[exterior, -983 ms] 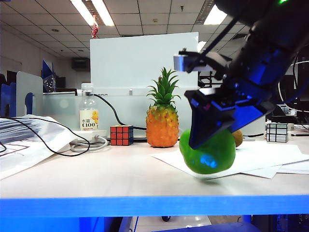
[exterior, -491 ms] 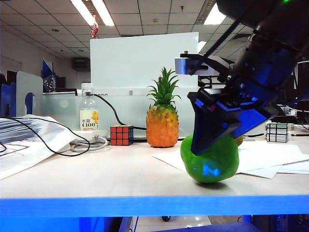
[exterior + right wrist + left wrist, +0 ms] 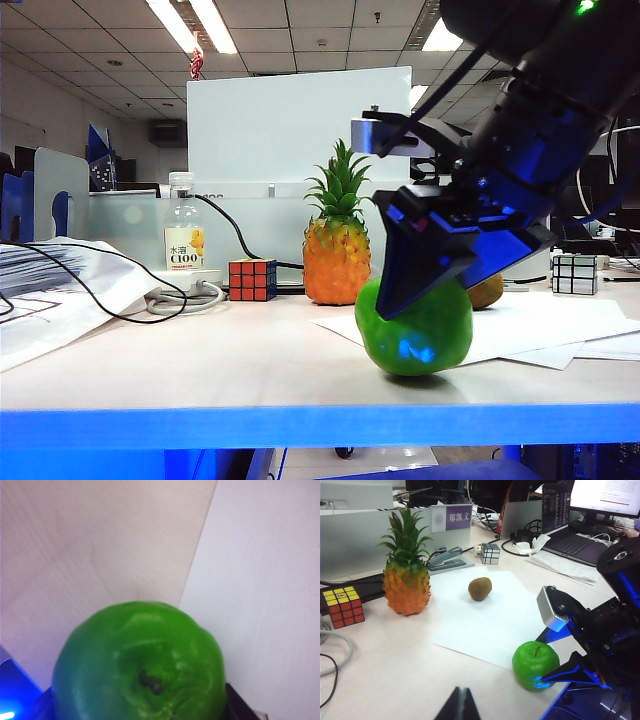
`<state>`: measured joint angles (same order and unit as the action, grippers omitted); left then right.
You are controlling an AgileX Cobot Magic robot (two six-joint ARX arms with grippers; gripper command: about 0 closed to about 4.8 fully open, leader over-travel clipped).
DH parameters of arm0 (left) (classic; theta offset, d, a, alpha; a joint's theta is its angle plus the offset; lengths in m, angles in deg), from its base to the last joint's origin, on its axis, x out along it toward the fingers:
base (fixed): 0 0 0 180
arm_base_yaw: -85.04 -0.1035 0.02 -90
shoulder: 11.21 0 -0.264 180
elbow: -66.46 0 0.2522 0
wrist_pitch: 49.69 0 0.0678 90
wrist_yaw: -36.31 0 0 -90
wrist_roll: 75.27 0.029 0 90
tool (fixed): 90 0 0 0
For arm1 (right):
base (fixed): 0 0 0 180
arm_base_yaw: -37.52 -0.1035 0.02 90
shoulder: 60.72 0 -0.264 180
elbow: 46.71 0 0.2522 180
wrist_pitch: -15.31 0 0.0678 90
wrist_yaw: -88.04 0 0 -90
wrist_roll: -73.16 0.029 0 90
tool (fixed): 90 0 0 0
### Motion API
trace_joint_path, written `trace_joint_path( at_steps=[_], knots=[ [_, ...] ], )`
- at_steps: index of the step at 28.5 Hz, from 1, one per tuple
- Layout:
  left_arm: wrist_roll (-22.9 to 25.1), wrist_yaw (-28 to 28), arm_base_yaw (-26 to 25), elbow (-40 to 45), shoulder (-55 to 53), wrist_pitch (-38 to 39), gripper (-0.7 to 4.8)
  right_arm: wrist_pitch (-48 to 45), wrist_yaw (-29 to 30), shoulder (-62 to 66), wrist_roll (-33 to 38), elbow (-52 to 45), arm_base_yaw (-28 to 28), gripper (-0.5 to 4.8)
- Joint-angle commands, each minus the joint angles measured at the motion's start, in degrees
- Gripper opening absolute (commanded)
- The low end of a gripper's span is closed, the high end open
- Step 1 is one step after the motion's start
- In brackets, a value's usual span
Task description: Arrange all the fruits from large to small from left to right in a row.
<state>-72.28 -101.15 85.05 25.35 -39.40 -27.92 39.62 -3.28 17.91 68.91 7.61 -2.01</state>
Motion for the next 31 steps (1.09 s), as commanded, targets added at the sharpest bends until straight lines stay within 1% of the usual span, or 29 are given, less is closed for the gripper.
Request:
trace_joint_path(
  at_steps=[1,2,4,7,12,13,16,18,22,26,31],
  knots=[
    [0.02,-0.39,0.0,-0.28,0.0,-0.35,-0.05,-0.02,0.17,0.42,0.2,0.11,-0.11,0.56],
    [0.02,-0.39,0.0,-0.28,0.0,-0.35,-0.05,-0.35,0.17,0.39,0.2,0.11,-0.11,1.24],
    [0.02,-0.39,0.0,-0.28,0.0,-0.35,-0.05,-0.61,0.09,0.28,0.22,0.11,-0.11,2.18],
    [0.02,-0.39,0.0,-0.28,0.0,-0.35,-0.05,-1.2,-0.04,0.26,0.24,0.11,-0.11,2.72],
    [0.04,-0.39,0.0,-0.28,0.0,-0.37,-0.05,-2.27,-0.04,0.11,0.2,0.15,-0.11,4.06],
    [0.04,-0.37,0.0,-0.28,0.0,-0.37,-0.05,-2.27,-0.11,-0.02,0.2,0.15,-0.09,4.22],
    [0.04,-0.39,0.0,-0.28,0.0,-0.37,-0.05,-2.38,-1.09,-0.7,0.17,0.15,-0.07,4.46],
    [0.04,-0.37,0.0,-0.28,0.0,-0.37,-0.05,-2.95,-2.67,-1.44,0.11,0.15,-0.07,4.79],
    [0.04,-0.39,0.0,-0.28,0.0,-0.35,-0.05,-5.07,-5.18,-3.1,-0.33,0.15,-0.04,4.79],
    [0.04,-0.39,0.0,-0.28,0.0,-0.35,-0.05,-8.39,-5.22,-4.74,-0.87,0.2,0.33,4.79],
    [0.02,-0.39,0.0,-0.28,0.0,-0.31,-0.05,-16.46,-5.97,-5.68,-4.37,0.33,3.28,4.79]
  ],
)
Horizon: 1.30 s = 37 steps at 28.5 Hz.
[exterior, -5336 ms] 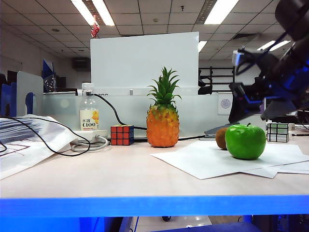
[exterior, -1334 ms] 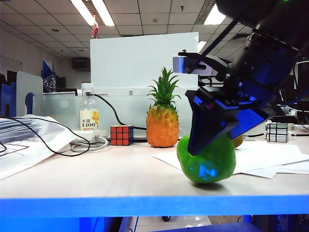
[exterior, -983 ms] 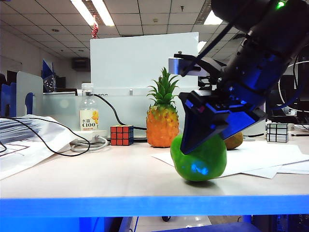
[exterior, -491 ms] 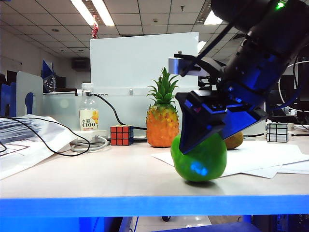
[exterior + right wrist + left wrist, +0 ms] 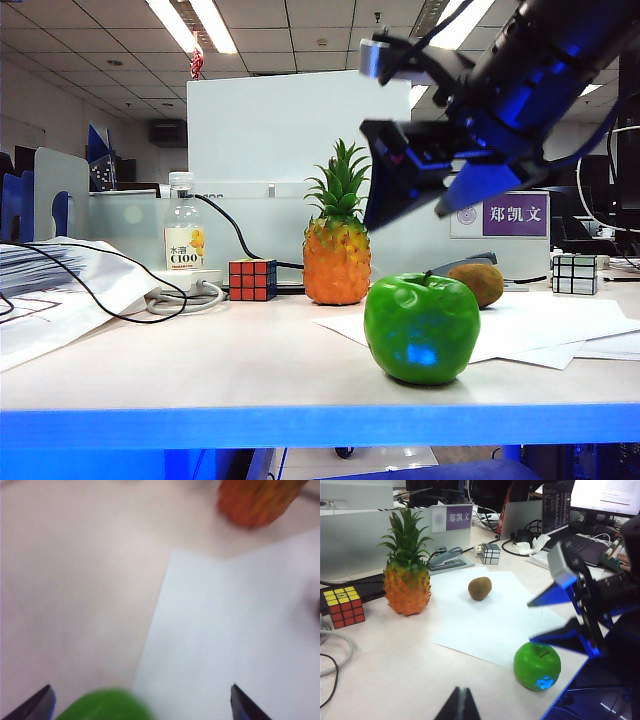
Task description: Arrange all the fruits from large to small from left to right in a row.
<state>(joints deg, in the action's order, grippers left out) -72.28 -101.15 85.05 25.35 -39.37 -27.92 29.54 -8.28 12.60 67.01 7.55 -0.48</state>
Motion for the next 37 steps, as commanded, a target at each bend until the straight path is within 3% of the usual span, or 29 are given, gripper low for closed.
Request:
trace_joint_path(
  at_steps=[1,5,10,15,23,37],
  knots=[
    [0.02,-0.39,0.0,-0.28,-0.02,-0.28,-0.05,-8.35,-1.09,-0.35,-3.19,0.39,2.89,4.79],
    [0.02,-0.39,0.0,-0.28,-0.02,-0.31,-0.05,-16.04,-0.15,0.79,-4.13,1.51,9.46,4.79],
    [0.04,-0.37,0.0,-0.28,-0.04,-0.28,-0.05,-16.28,5.49,5.66,-4.22,7.43,18.34,4.79],
    [0.09,-0.35,0.0,-0.28,-0.04,-0.31,-0.05,-16.0,5.9,14.73,-4.42,15.5,23.56,4.79],
    [0.22,-0.28,0.0,-0.28,-0.07,-0.22,-0.05,-12.76,6.1,25.94,-4.44,23.67,25.2,4.79],
    [0.26,-0.22,0.0,-0.28,-0.09,1.36,-0.05,-16.39,6.05,34.38,-4.61,24.85,26.84,4.79]
  ],
)
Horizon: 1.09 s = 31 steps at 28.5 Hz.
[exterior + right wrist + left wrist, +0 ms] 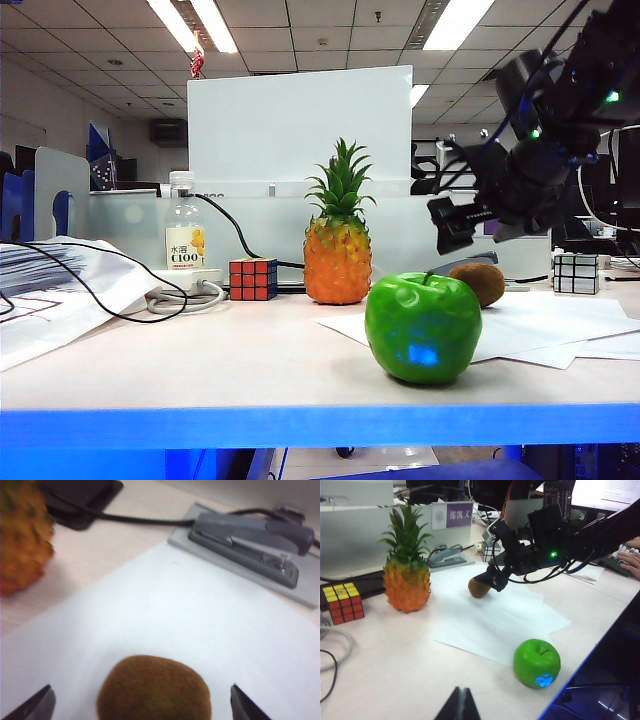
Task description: Arrange all the fruits from large to small from left to right in a row.
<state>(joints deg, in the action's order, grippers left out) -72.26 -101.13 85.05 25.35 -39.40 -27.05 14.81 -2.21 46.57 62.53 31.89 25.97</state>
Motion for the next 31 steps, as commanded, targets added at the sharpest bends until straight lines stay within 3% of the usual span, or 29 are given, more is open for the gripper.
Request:
trace_joint_path(
  at_steps=[1,28,29,31],
  knots=[
    [0.22,-0.24,0.0,-0.28,-0.07,0.52,-0.05,-2.32,0.0,0.94,-0.09,0.5,0.7,4.79],
    [0.22,-0.17,-0.02,-0.28,-0.04,0.96,-0.05,-5.31,0.0,5.73,0.5,0.55,1.42,4.79],
    [0.24,-0.17,-0.02,-0.28,-0.04,0.96,-0.05,-5.33,0.02,5.73,0.5,0.55,1.42,4.68],
    [0.24,-0.17,-0.02,-0.28,-0.04,0.96,-0.05,-5.33,0.0,5.73,0.5,0.55,1.42,2.36]
  ],
)
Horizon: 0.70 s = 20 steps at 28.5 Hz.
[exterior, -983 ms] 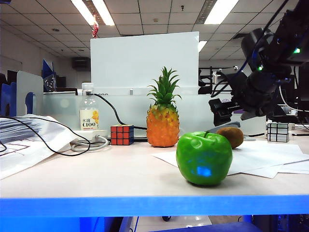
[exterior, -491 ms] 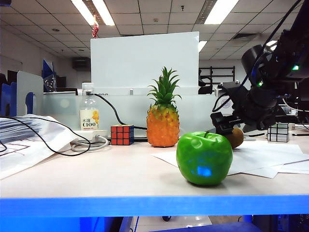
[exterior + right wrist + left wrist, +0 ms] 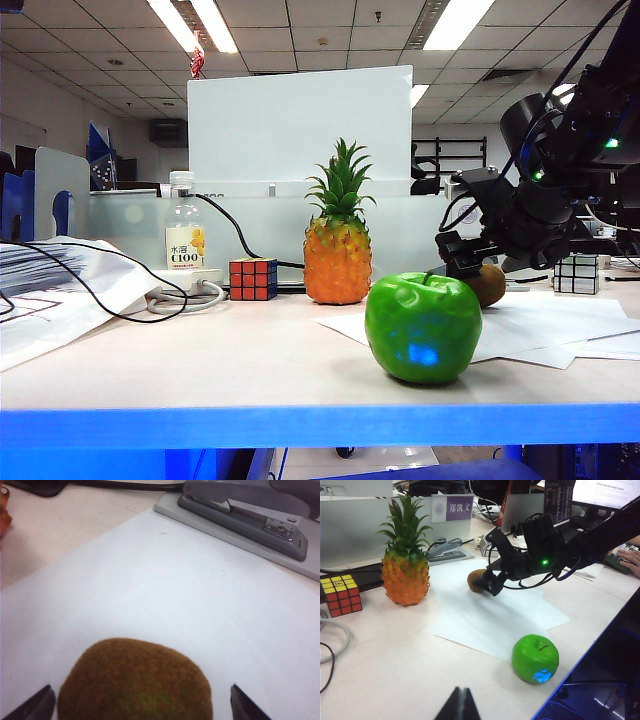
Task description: Arrange all the fruits from large to small from left to right in a row.
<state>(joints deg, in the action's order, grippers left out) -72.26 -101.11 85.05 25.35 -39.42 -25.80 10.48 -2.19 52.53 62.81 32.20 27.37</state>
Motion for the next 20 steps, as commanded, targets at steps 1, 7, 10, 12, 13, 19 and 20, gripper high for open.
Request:
trace_joint_path(
  at_steps=[1,7,10,12,13,19,20],
  knots=[
    [0.26,-0.2,-0.02,-0.28,-0.02,-0.28,-0.05,-0.98,-0.02,-0.24,0.2,0.24,0.02,1.36],
    [1.11,-0.2,-0.02,-0.28,-0.02,-0.28,-0.05,-1.55,-0.02,-0.24,0.04,0.24,0.02,0.19],
    [1.27,-0.17,-0.02,-0.28,-0.02,-0.28,-0.05,-1.62,0.02,-0.26,0.04,0.39,0.02,-0.06],
    [1.51,-0.02,-0.02,-0.28,-0.04,-0.31,-0.05,-0.33,0.33,-0.26,0.31,1.2,0.02,-0.06],
    [1.53,0.2,-0.02,-0.28,-0.04,-0.33,-0.05,0.63,0.46,-0.37,0.76,1.66,0.02,-0.06],
    [2.6,0.24,-0.02,-0.28,-0.04,-0.39,-0.05,7.89,2.97,-5.25,1.49,4.48,0.02,-0.06],
    [2.6,0.26,-0.02,-0.28,-0.04,-0.42,-0.05,8.26,2.97,-6.69,1.49,4.48,0.02,-0.06]
  ],
)
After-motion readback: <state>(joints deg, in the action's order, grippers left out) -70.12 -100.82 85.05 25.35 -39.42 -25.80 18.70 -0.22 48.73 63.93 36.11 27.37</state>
